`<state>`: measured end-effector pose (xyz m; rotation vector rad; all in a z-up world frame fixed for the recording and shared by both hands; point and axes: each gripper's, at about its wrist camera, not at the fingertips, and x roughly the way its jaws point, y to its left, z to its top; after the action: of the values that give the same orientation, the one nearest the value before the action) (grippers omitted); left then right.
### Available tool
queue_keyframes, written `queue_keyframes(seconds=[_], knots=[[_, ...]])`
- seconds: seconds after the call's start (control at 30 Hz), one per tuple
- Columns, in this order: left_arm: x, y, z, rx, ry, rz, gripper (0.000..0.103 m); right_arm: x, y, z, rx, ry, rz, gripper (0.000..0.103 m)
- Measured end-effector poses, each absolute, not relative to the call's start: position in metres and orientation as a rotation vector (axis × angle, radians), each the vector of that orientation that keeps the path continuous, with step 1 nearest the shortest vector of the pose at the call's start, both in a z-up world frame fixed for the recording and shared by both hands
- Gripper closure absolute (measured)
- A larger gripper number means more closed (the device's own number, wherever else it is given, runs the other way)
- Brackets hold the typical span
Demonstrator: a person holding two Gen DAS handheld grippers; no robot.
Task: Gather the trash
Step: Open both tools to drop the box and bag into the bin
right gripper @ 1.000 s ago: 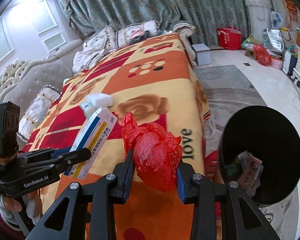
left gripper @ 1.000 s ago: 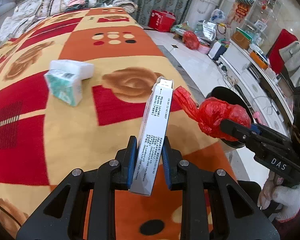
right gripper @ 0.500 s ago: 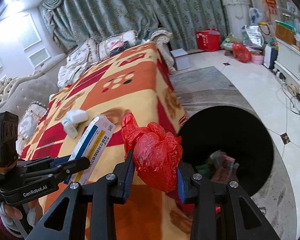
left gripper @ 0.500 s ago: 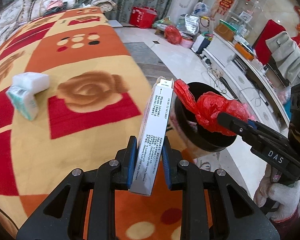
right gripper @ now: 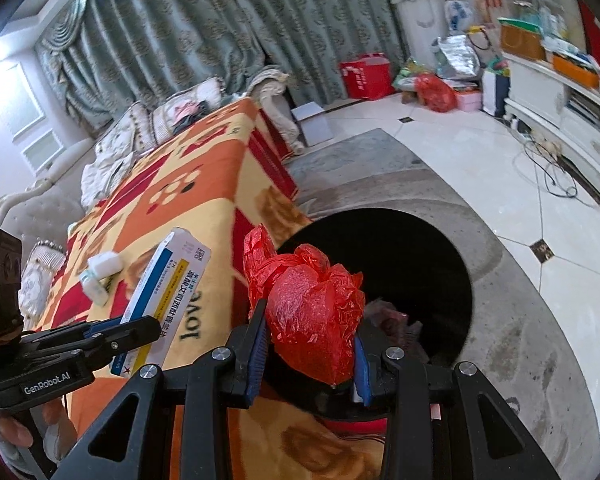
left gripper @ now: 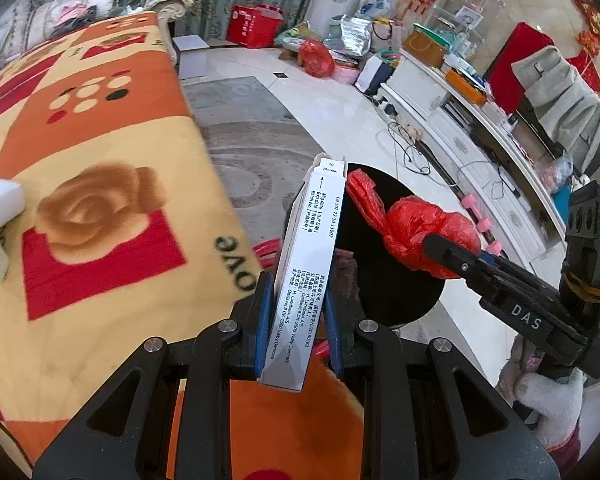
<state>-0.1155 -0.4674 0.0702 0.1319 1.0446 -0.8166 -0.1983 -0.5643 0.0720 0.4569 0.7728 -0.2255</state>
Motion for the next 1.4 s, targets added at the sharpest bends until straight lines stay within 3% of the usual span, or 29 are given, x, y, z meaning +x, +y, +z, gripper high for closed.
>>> queue_keyframes(seconds=[0.63, 0.8, 0.87, 0.97, 1.1, 1.4], knots=[[-0.109, -0.522, 0.051, 0.128, 1.1, -0.869, 0.081, -0.201, -0.602, 0.047, 0.534, 0.817, -0.285, 0.068], [-0.105, -0.527, 0.047, 0.091, 1.118, -0.889, 0.081, -0.201, -0.609, 0.045, 0.553, 0.821, -0.302, 0.052], [-0.102, -0.528, 0.047, 0.073, 1.124, -0.906, 0.08, -0.202, -0.611, 0.046, 0.56, 0.819, -0.303, 0.036], [-0.099, -0.528, 0.047, 0.06, 1.138, -0.916, 0.078, -0.204, -0.611, 0.046, 0.564, 0.819, -0.303, 0.035], [-0.098, -0.526, 0.048, 0.05, 1.141, -0.906, 0.064, -0.206, -0.613, 0.046, 0.57, 0.823, -0.305, 0.035], [-0.103, -0.513, 0.054, 0.083, 1.122, -0.851, 0.063, -0.202, -0.602, 0.045, 0.558, 0.844, -0.295, 0.035]])
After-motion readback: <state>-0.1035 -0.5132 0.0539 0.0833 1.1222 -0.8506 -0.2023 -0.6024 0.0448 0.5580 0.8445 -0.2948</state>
